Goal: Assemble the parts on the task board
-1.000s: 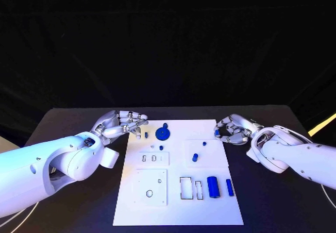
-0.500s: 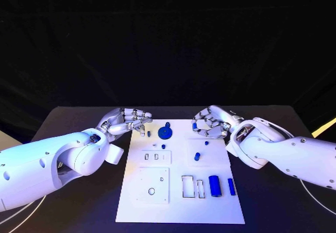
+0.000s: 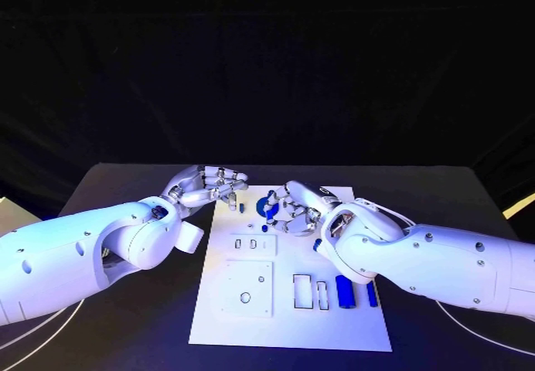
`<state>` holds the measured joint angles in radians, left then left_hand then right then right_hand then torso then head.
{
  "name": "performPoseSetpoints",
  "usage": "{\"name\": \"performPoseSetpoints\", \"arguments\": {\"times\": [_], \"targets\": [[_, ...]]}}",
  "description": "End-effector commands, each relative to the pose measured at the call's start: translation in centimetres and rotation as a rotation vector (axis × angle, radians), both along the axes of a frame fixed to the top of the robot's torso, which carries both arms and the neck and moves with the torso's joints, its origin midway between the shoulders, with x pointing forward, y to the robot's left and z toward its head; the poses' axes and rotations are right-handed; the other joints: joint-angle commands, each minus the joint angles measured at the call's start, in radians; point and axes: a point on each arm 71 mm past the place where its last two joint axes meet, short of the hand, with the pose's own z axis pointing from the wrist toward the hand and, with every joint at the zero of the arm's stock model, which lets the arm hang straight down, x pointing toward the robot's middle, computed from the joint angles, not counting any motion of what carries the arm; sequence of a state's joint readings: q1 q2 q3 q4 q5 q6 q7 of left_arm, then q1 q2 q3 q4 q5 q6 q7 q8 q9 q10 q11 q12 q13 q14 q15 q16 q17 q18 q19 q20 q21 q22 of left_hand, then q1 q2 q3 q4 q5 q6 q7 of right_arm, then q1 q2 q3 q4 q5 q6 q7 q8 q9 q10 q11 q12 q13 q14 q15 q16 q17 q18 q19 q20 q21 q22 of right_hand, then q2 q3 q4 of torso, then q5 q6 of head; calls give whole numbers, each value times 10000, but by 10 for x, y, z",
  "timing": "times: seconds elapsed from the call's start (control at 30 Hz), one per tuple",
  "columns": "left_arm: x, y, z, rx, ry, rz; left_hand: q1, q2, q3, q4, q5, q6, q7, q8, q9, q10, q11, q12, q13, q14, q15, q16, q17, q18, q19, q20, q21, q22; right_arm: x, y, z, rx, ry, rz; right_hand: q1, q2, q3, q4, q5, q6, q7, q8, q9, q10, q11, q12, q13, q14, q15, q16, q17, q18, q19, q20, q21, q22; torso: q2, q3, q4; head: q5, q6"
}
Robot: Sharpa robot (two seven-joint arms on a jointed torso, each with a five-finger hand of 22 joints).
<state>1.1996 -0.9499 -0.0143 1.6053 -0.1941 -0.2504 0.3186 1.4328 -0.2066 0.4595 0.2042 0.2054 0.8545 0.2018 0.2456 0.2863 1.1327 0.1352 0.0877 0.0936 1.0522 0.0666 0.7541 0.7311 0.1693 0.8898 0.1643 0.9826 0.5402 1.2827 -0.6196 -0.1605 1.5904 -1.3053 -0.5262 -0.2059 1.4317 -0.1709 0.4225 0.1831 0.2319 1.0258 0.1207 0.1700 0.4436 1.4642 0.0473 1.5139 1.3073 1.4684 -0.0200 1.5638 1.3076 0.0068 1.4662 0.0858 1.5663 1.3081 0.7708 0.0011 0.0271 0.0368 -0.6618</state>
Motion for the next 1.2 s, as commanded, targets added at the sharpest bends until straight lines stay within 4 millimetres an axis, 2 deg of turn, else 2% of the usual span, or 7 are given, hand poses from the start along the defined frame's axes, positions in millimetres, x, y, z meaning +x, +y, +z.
{"name": "performPoseSetpoints", "arguments": {"times": [0.03,0.3,0.57,0.77,1.2], "targets": [[-1,-3,1,1,-11,-72,-22,56,65,10,-30,0,-18,-47,24,158,-39,96,41,41,-47,110,20,155,-53,-33,60,19,-3,7,-9,-528,106,-238,-48,54,70,-17,-45,75,-4,53,42,538,-75,-60,1979,995,-80,27,2506,-68,1046,-66,45,2627,18,8,-5,54,-44],[-1,-4,1,3,18,-96,-39,59,57,-11,-35,23,-55,-37,58,353,-99,287,144,83,-92,231,71,155,-50,-68,122,42,-12,23,-30,-899,440,-103,-79,25,72,-19,-63,64,-2,56,42,568,-74,-25,2017,995,-79,27,2506,-68,1046,-68,45,2627,30,15,5,100,-142],[-2,-4,1,10,29,-94,-39,59,57,-11,-35,23,-55,-37,58,353,-99,287,144,83,-92,231,71,155,-50,-68,122,42,-17,30,-39,-1136,501,-39,-204,-67,62,-9,-125,75,-8,90,51,576,-77,-18,2027,996,-81,28,2511,-68,1046,-72,45,2627,23,22,-3,117,-259],[-1,-3,1,22,32,-72,-40,58,55,-13,-35,26,-59,-36,61,364,-104,304,154,85,-96,242,76,155,-49,-71,128,44,-21,32,-45,-1263,590,71,-257,-109,54,-3,-148,74,-12,102,54,568,-80,-29,2017,995,-84,26,2504,-68,1046,-74,45,2627,21,30,-16,140,-287],[-1,-2,0,34,45,-60,-46,57,46,-23,-36,36,-74,-31,74,426,-127,381,199,79,-111,275,92,154,-53,-84,146,50,-22,32,-49,-1436,580,100,-430,-238,17,29,-325,49,-17,132,53,562,-84,-40,2012,998,-88,30,2517,-68,1046,-79,45,2627,11,25,-4,163,-323]]}}
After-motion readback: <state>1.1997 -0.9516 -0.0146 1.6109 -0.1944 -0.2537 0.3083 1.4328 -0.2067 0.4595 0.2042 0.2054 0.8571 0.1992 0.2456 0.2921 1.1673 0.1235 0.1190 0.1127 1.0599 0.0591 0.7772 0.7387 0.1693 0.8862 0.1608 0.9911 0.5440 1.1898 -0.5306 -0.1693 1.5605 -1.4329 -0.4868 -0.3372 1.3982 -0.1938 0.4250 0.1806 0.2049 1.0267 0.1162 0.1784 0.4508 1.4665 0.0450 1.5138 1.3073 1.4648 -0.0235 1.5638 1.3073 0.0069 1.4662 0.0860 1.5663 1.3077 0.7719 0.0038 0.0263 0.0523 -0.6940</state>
